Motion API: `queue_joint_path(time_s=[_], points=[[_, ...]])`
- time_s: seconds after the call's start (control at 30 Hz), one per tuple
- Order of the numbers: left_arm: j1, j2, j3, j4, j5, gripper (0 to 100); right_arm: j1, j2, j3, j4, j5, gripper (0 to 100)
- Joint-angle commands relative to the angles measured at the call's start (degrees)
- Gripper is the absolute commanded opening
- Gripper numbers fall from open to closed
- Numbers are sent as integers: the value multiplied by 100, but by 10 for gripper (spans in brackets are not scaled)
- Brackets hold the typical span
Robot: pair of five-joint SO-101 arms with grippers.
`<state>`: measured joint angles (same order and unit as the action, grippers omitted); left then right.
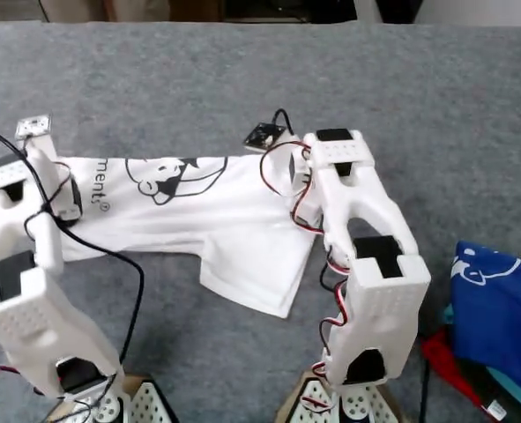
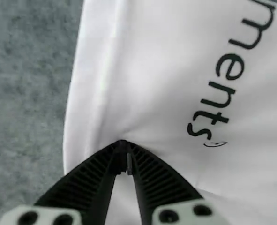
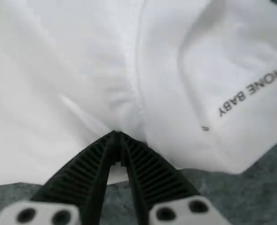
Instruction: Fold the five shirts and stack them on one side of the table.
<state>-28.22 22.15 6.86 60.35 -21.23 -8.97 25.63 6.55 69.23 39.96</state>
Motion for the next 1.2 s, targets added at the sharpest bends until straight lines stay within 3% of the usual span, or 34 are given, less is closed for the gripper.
queue_joint_path(time_s=[0.0,0.4,0.5,0.6,0.73,0.93,1.17], points=[[-158,233,-958,316,-211,19,48,-145,-92,105,114,5],[378,233,-2752,2022,-167,20,-1209,-2853,40,1081,97,5],[255,295,-2927,1679,325,20,-1174,-2985,31,1029,79,5],[369,453,-2796,703,914,20,-1182,-2738,-84,510,-26,8],[800,875,-2813,53,1037,20,-1305,-1912,-620,-35,-387,7],[967,1560,-2813,-237,1037,20,-1191,-119,-1692,-53,-466,5],[668,1798,-3015,-290,1002,20,-505,1059,-2492,185,-440,5]])
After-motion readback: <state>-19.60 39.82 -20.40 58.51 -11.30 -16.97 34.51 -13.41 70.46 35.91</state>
